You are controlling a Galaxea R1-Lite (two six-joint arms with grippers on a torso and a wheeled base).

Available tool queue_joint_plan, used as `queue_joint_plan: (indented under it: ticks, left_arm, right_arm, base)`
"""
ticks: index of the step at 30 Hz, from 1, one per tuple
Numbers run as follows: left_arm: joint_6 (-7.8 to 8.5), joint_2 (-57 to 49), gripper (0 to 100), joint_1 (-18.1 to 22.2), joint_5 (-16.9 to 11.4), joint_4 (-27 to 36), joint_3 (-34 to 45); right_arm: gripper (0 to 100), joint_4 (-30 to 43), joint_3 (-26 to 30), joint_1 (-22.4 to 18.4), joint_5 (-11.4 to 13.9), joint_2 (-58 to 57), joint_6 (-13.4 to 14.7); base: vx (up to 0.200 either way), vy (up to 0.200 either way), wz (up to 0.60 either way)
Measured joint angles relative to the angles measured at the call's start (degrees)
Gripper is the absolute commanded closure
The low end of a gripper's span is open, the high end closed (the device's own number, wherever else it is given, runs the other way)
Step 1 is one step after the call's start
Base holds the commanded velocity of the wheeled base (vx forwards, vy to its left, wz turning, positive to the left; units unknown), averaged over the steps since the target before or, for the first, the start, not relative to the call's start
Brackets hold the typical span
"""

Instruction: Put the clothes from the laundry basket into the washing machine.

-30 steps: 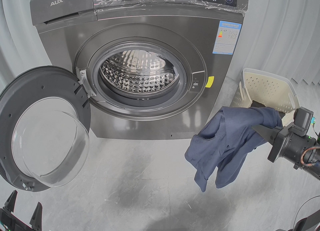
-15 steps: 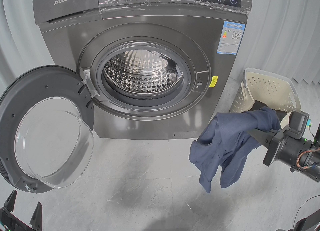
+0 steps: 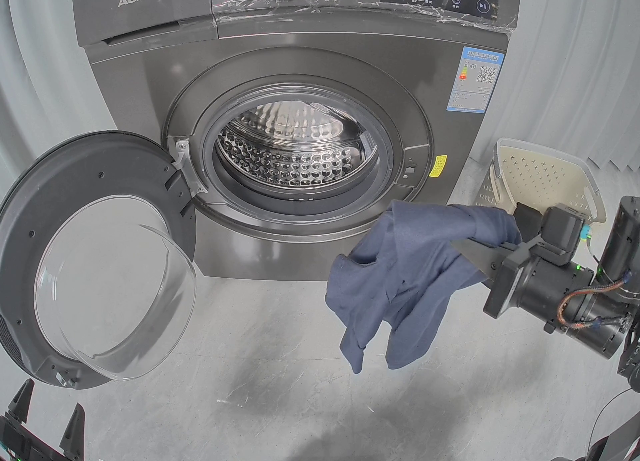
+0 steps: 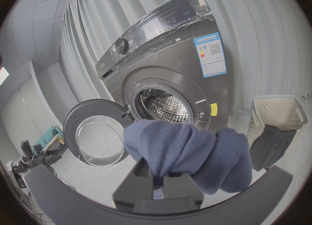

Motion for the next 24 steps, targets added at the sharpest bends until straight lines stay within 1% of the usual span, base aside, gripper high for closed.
queue_joint_plan:
  ticks: [5, 11, 14, 17, 18, 20, 21, 24]
  left_arm:
    - [0.40, 0.00, 0, 0.00, -0.43, -0.04, 0.00]
    - [1.27, 0.00, 0, 0.13, -0.69, -1.84, -0.02]
    - [1.51, 0.52, 0, 0.22, -2.17, -3.05, -2.16]
    - [1.66, 2.79, 0, 0.22, -6.14, -3.60, -4.52]
    - [1.68, 3.73, 0, 0.22, -7.98, -3.80, -4.94]
    - [1.73, 6.62, 0, 0.22, -13.51, -4.00, -5.57]
    - [1.82, 7.97, 0, 0.22, -15.53, -4.24, -5.74]
    - [2.65, 13.59, 0, 0.33, -20.21, -5.67, -6.12]
  right_arm:
    - [100, -3.96, -2.46, 2.43, -0.28, 4.38, 0.16]
    - [100, -7.44, -6.68, 5.27, -0.38, 9.31, 2.13]
    - [100, -9.03, -8.74, 6.10, -0.38, 11.45, 2.52]
    - [100, -10.75, -11.20, 6.62, -0.38, 13.73, 2.74]
    - [100, -11.13, -11.93, 6.73, -0.39, 14.38, 2.77]
    - [100, -12.23, -13.51, 6.92, -0.46, 15.99, 2.83]
    - [100, -12.59, -14.03, 6.95, -0.50, 16.63, 2.85]
    - [100, -13.98, -15.63, 7.06, -0.63, 18.82, 2.85]
  base:
    - [0.000, 0.000, 0.00]
    - [0.000, 0.000, 0.00]
    - [0.000, 0.000, 0.00]
    - [0.000, 0.000, 0.00]
    - [0.000, 0.000, 0.00]
    - [0.000, 0.000, 0.00]
    - [0.000, 0.000, 0.00]
    - [0.000, 0.000, 0.00]
